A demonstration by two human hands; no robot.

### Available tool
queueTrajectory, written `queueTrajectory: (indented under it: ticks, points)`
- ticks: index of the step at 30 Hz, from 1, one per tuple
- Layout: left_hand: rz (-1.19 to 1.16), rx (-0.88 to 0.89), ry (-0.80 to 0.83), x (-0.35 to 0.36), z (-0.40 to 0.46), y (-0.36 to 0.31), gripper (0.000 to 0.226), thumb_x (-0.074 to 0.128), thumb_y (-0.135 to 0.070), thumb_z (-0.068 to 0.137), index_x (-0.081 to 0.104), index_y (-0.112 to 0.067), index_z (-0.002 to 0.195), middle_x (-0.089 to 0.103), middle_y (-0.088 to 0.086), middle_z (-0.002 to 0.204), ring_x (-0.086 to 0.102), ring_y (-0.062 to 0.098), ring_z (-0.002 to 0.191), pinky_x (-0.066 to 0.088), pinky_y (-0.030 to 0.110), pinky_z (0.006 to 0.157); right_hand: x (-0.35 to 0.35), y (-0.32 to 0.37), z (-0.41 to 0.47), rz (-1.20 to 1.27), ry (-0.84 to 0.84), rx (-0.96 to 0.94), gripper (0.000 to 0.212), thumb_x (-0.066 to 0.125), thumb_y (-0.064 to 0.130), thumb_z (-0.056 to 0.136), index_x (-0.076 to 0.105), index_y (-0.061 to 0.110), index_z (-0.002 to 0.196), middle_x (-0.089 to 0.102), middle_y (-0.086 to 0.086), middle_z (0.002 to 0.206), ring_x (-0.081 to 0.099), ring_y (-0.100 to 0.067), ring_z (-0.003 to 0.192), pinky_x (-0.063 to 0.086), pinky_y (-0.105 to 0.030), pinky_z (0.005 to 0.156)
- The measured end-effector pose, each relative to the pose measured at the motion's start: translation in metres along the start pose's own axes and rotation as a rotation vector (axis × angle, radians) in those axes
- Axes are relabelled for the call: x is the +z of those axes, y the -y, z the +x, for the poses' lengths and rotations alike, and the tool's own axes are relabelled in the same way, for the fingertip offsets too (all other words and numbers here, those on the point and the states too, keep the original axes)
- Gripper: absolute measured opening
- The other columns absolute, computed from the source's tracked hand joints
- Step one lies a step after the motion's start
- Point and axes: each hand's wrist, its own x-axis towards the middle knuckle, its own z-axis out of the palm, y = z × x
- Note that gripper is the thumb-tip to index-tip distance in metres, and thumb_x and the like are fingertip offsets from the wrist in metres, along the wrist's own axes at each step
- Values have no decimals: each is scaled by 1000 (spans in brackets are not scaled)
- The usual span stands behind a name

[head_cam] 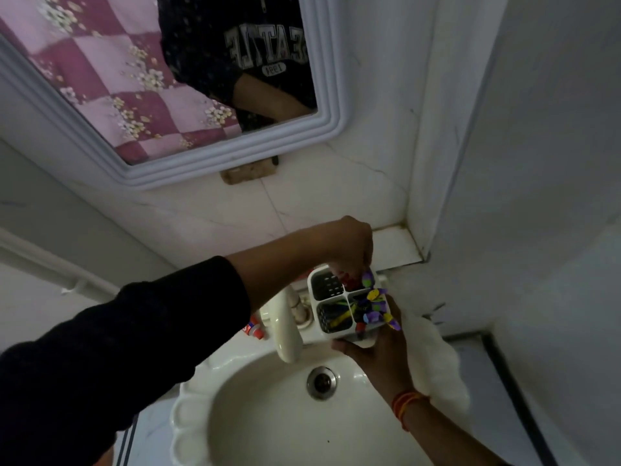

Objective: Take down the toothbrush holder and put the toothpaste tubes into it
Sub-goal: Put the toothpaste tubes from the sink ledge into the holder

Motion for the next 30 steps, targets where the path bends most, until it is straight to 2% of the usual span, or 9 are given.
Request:
queueTrajectory:
  ticks: [2,5,10,14,16,20,23,26,30]
  points:
    - [-263,-99,102,-3,-4,10,34,68,-13,91,69,-8,125,76,7,106,72,12,76,56,17,69,-1,0,1,0,4,2,111,103,20,55,45,7,150,52,17,139,48,27,124,45,-1,99]
    - [-548,-120,97,-10,-13,37,27,64,-7,94,70,-2,120,78,11,107,78,23,92,62,36,87,-3,0,2,11,17,0,109,103,8,54,47,2,147,54,23,134,50,28,122,45,1,96]
    - [-188,-132,-88,13,-4,102,26,70,-14,92,75,-12,117,76,3,115,73,12,92,53,19,89,-4,0,2,9,2,8,107,103,8,54,50,11,147,59,24,132,54,25,120,47,0,94]
    - [12,-126,-102,51,12,142,32,70,-20,88,74,-13,119,72,7,122,68,20,108,52,28,97,-6,7,1,-28,-17,-6,99,101,1,55,50,37,132,61,48,119,55,28,115,46,3,90]
    - [52,-104,-135,68,21,152,35,71,-30,87,73,-14,118,71,10,118,69,24,102,56,34,90,-6,8,0,-38,-37,-6,97,100,-2,53,53,29,131,60,53,115,54,31,111,43,7,87]
    - [190,-19,-163,93,39,157,35,69,-38,85,71,-17,114,66,9,114,66,26,101,53,33,80,-6,1,-1,-88,-69,3,97,102,3,52,57,11,139,66,30,125,55,29,112,43,6,88]
    - [214,47,-184,97,46,157,29,65,-35,87,72,-13,104,63,9,107,65,27,97,50,32,73,-4,4,-3,-151,-82,-11,93,102,9,53,59,20,134,64,43,121,56,26,115,42,4,91]
    - [-47,68,-299,88,45,157,32,57,-36,95,65,-14,117,62,9,109,62,25,95,50,32,77,-2,6,-5,-176,-116,-9,91,103,16,54,61,20,136,62,39,128,58,15,122,44,1,95]
    - [-607,119,-505,68,23,138,32,39,-38,106,47,-18,130,70,8,89,64,19,63,47,16,50,-1,8,-8,-170,-116,-15,93,102,31,55,61,21,137,64,36,128,59,10,125,46,-3,98]
